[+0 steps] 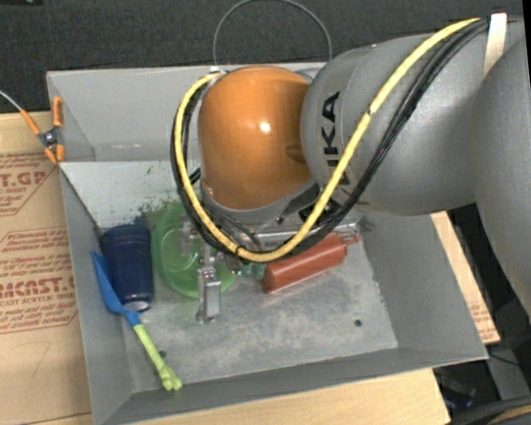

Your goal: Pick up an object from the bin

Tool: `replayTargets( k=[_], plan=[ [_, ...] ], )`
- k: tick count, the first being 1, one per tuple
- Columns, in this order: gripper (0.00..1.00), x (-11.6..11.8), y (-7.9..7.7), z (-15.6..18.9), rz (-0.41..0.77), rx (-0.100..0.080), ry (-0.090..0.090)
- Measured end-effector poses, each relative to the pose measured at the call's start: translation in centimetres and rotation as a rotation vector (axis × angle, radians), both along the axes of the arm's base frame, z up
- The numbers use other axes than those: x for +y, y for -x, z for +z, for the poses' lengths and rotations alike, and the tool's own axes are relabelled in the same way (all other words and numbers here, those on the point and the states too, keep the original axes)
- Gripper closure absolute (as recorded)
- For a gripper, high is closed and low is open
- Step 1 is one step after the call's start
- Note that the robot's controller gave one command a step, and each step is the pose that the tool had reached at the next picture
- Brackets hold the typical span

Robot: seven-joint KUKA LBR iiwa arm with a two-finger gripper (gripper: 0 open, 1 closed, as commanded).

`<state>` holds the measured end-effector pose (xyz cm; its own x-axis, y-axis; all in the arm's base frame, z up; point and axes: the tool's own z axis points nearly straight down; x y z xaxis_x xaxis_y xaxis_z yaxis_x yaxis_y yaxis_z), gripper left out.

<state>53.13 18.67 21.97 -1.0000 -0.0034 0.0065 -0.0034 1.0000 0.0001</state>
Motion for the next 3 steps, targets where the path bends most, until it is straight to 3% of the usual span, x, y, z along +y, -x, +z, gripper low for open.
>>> replayTargets(
  k=[1,2,3],
  plan=[
    [0.0,-0.1,-0.2,0.5,-0.003,-0.008,-0.002],
    [0.0,-3.5,-2.6,-5.2,-0.152,-0.007,-0.001],
    [0.0,-0.4,-4.3,-15.1,-0.382,-0.007,0.0]
  ],
)
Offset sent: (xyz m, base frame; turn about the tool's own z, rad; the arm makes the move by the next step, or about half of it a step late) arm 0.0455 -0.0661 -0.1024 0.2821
